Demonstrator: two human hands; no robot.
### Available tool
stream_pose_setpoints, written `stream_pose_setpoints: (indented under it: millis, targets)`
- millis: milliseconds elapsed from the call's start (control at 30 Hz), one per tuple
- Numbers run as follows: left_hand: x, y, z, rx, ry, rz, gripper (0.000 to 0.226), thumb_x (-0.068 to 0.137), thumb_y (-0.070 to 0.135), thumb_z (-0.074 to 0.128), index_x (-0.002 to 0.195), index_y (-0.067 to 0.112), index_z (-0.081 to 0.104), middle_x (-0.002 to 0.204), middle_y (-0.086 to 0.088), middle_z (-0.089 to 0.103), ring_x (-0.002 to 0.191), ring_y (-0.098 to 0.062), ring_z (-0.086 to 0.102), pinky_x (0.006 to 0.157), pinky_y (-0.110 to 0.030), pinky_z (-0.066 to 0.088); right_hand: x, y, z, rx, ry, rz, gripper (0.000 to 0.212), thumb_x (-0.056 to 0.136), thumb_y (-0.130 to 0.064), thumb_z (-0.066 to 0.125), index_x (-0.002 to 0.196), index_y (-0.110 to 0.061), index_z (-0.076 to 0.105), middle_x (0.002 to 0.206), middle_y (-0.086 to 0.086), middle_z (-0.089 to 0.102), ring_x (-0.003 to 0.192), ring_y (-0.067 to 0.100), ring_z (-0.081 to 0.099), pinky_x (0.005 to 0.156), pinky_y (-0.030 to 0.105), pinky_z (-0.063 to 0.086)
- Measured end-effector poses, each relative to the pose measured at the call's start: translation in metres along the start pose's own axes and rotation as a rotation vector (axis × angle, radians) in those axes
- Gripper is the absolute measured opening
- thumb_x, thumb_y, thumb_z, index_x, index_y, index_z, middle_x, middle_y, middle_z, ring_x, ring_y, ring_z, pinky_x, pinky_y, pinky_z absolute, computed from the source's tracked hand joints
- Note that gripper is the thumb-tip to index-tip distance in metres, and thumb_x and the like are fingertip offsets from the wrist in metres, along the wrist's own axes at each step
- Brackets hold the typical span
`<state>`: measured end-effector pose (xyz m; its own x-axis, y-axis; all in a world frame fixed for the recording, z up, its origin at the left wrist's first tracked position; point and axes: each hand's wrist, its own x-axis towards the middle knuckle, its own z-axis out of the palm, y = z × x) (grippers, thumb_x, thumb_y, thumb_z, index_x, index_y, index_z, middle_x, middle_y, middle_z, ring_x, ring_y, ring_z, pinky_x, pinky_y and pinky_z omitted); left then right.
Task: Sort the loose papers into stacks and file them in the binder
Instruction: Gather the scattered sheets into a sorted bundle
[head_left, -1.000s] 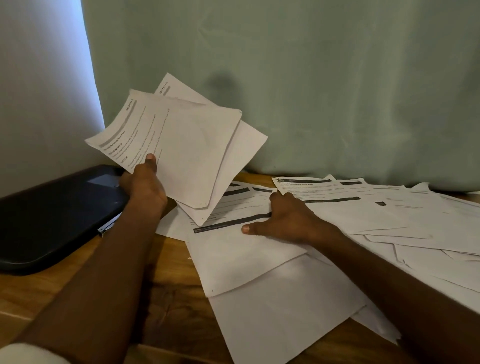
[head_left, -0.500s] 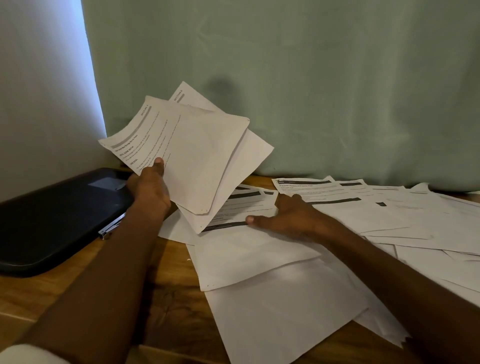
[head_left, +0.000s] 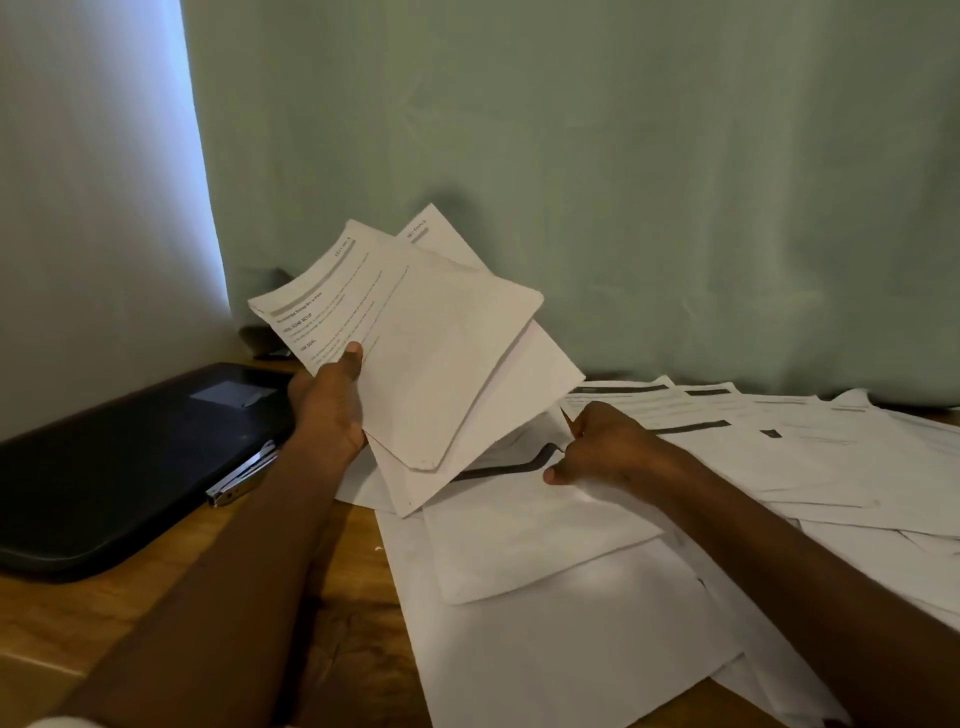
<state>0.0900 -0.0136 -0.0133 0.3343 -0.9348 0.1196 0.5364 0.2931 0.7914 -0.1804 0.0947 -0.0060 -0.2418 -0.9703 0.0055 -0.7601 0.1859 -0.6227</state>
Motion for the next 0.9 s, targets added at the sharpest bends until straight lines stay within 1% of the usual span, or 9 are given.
stream_pose_setpoints:
  millis: [133, 300, 433, 500, 600, 700, 767, 833, 900]
  targets:
    - [-0.003, -0.001, 0.003, 0.010, -0.018, 0.028, 0.036, 0.091, 0.010, 0.075, 0.127, 0.013, 0.066, 0.114, -0.003, 0.073, 0.097, -0.020, 0.072, 0.080, -0.041, 0.061, 0.007, -0.001, -0.007, 0.130, 0.091, 0.032, 0.069, 0.067, -0.011, 0.093, 0.124, -0.016, 0.054, 0.128, 0.013, 0.056, 0.120, 0.030, 0.055, 0.081, 0.033, 0.051]
    - [0.001, -0.002, 0.001, 0.015, -0.012, 0.013, 0.039, 0.091, 0.011, 0.075, 0.128, 0.012, 0.064, 0.115, -0.005, 0.073, 0.100, -0.023, 0.072, 0.074, -0.039, 0.059, 0.016, 0.007, -0.020, 0.349, 0.147, 0.057, 0.058, 0.062, 0.004, 0.092, 0.110, -0.016, 0.065, 0.106, 0.013, 0.067, 0.095, 0.028, 0.064, 0.062, 0.026, 0.044]
    - [-0.002, 0.000, 0.003, 0.020, 0.002, -0.006, 0.032, 0.092, 0.010, 0.074, 0.122, 0.014, 0.064, 0.105, -0.001, 0.072, 0.091, -0.019, 0.071, 0.068, -0.036, 0.057, 0.018, 0.013, -0.026, 0.487, 0.190, 0.100, 0.045, 0.060, 0.011, 0.090, 0.096, -0.004, 0.067, 0.094, 0.014, 0.069, 0.090, 0.031, 0.066, 0.074, 0.030, 0.049]
    - [-0.002, 0.001, 0.003, 0.015, -0.014, -0.003, 0.030, 0.092, 0.009, 0.073, 0.120, 0.015, 0.064, 0.105, -0.001, 0.072, 0.095, -0.020, 0.070, 0.075, -0.039, 0.059, 0.018, 0.016, -0.028, 0.577, 0.127, 0.111, 0.037, 0.063, 0.013, 0.087, 0.092, 0.003, 0.066, 0.091, 0.018, 0.071, 0.087, 0.034, 0.070, 0.073, 0.033, 0.054]
    - [-0.002, 0.001, 0.003, 0.031, -0.095, -0.002, 0.033, 0.091, 0.010, 0.075, 0.123, 0.015, 0.066, 0.114, -0.003, 0.073, 0.107, -0.024, 0.069, 0.092, -0.045, 0.057, 0.013, 0.014, -0.029, 0.720, 0.015, 0.157, 0.032, 0.072, 0.011, 0.082, 0.099, 0.007, 0.066, 0.088, 0.021, 0.073, 0.073, 0.033, 0.071, 0.059, 0.034, 0.057]
    - [-0.006, -0.001, 0.004, 0.053, -0.197, 0.029, 0.043, 0.090, 0.010, 0.075, 0.132, 0.016, 0.064, 0.119, -0.002, 0.073, 0.106, -0.020, 0.070, 0.084, -0.039, 0.060, 0.016, 0.013, -0.026, 0.809, 0.038, 0.099, 0.040, 0.079, 0.005, 0.080, 0.116, 0.001, 0.063, 0.099, 0.017, 0.073, 0.081, 0.029, 0.071, 0.063, 0.034, 0.056]
    - [-0.008, -0.003, 0.006, 0.075, -0.206, 0.071, 0.048, 0.089, 0.009, 0.075, 0.135, 0.015, 0.061, 0.118, -0.002, 0.073, 0.104, -0.018, 0.071, 0.083, -0.037, 0.060, 0.020, 0.016, -0.030, 0.784, 0.217, -0.055, 0.062, 0.084, 0.003, 0.077, 0.135, -0.017, 0.049, 0.102, 0.006, 0.070, 0.088, 0.021, 0.068, 0.063, 0.029, 0.052]
    - [-0.007, -0.003, 0.006, 0.074, -0.203, 0.111, 0.053, 0.089, 0.007, 0.075, 0.138, 0.012, 0.058, 0.120, -0.003, 0.072, 0.104, -0.017, 0.071, 0.088, -0.038, 0.060, 0.022, 0.020, -0.037, 0.698, 0.402, -0.244, 0.088, 0.086, 0.003, 0.073, 0.153, -0.034, 0.030, 0.101, -0.004, 0.068, 0.094, 0.011, 0.066, 0.070, 0.022, 0.049]
    - [-0.007, -0.003, 0.006, 0.074, -0.211, 0.128, 0.054, 0.088, 0.005, 0.075, 0.139, 0.011, 0.057, 0.123, -0.005, 0.071, 0.107, -0.018, 0.070, 0.090, -0.039, 0.059, 0.024, 0.022, -0.045, 0.731, 0.441, -0.324, 0.091, 0.088, 0.003, 0.072, 0.155, -0.037, 0.026, 0.102, -0.013, 0.067, 0.097, 0.001, 0.064, 0.072, 0.017, 0.046]
